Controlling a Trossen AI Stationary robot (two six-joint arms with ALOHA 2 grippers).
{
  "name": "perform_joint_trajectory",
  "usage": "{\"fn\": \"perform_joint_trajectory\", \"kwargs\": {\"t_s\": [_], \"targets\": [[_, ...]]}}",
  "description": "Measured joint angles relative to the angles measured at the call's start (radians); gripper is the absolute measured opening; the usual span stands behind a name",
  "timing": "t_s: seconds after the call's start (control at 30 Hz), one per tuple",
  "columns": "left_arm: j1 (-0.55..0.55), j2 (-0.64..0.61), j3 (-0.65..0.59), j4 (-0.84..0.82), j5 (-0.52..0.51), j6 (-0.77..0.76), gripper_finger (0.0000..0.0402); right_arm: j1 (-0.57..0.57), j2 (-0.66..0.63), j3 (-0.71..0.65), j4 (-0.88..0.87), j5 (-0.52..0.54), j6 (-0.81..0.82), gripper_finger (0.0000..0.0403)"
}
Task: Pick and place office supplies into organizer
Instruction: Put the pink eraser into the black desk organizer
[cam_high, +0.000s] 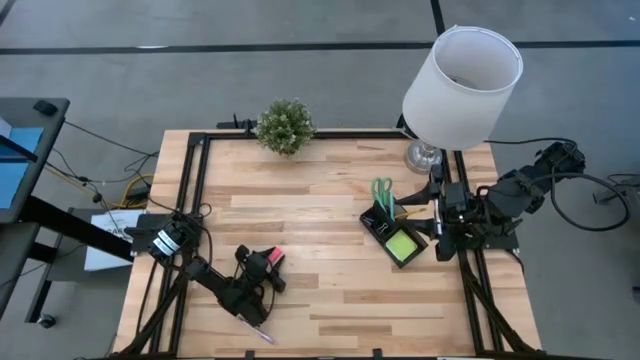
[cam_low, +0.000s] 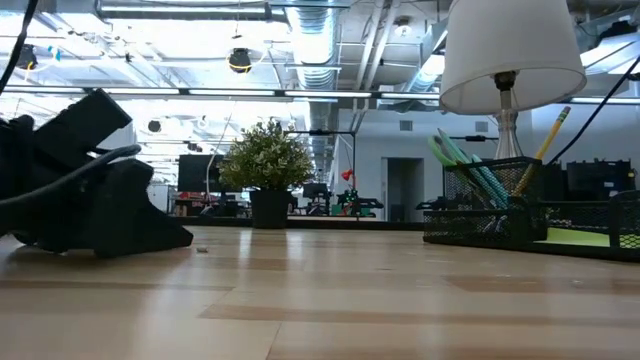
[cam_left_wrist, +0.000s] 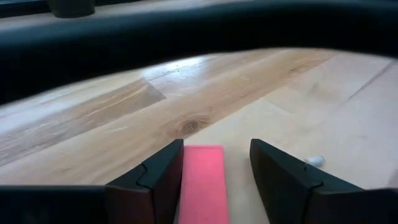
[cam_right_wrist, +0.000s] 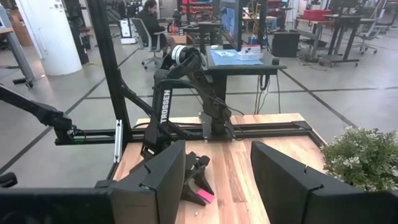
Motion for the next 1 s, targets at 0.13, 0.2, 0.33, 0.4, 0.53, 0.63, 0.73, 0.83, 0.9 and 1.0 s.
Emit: {"fn": "perform_joint_trajectory", "kwargs": {"t_s": [0.13,0.2,0.33,0.4,0.53,0.63,0.73,0.83,0.9,1.0], "targets": [[-0.028,0.001,0.000,0.001,0.007,0.001,0.0176,0.000,0.000,0.000,0.000,0.000,0.000,0.0175],[-0.034,0.000,0.002,0.000,0.018,0.002,0.0176,0.000,0.000,0.000,0.000,0.000,0.000,0.0175],[-0.034,0.000,0.001,-0.009,0.020,0.000,0.0160,0.000,0.000,0.000,0.000,0.000,0.000,0.0175],[-0.025,0.000,-0.002,-0.006,0.021,0.001,0.0139,0.000,0.000,0.000,0.000,0.000,0.000,0.0175],[-0.012,-0.003,-0.019,0.007,0.018,-0.002,0.0082,0.000,0.000,0.000,0.000,0.000,0.000,0.0175],[-0.012,-0.005,-0.037,0.042,0.010,0.018,0.0056,0.000,0.000,0.000,0.000,0.000,0.000,0.0175],[-0.010,-0.006,-0.035,0.034,0.003,0.013,0.0056,0.000,0.000,0.000,0.000,0.000,0.000,0.0175],[0.002,-0.024,-0.014,0.002,-0.017,-0.008,0.0056,0.000,0.000,0.000,0.001,0.000,0.000,0.0175],[0.029,-0.058,0.003,0.000,0.006,0.018,0.0056,0.000,0.000,0.000,0.000,0.000,0.000,0.0175],[0.093,-0.148,0.032,0.048,0.018,0.147,0.0055,0.000,0.000,0.000,0.000,0.000,0.000,0.0175]]}}
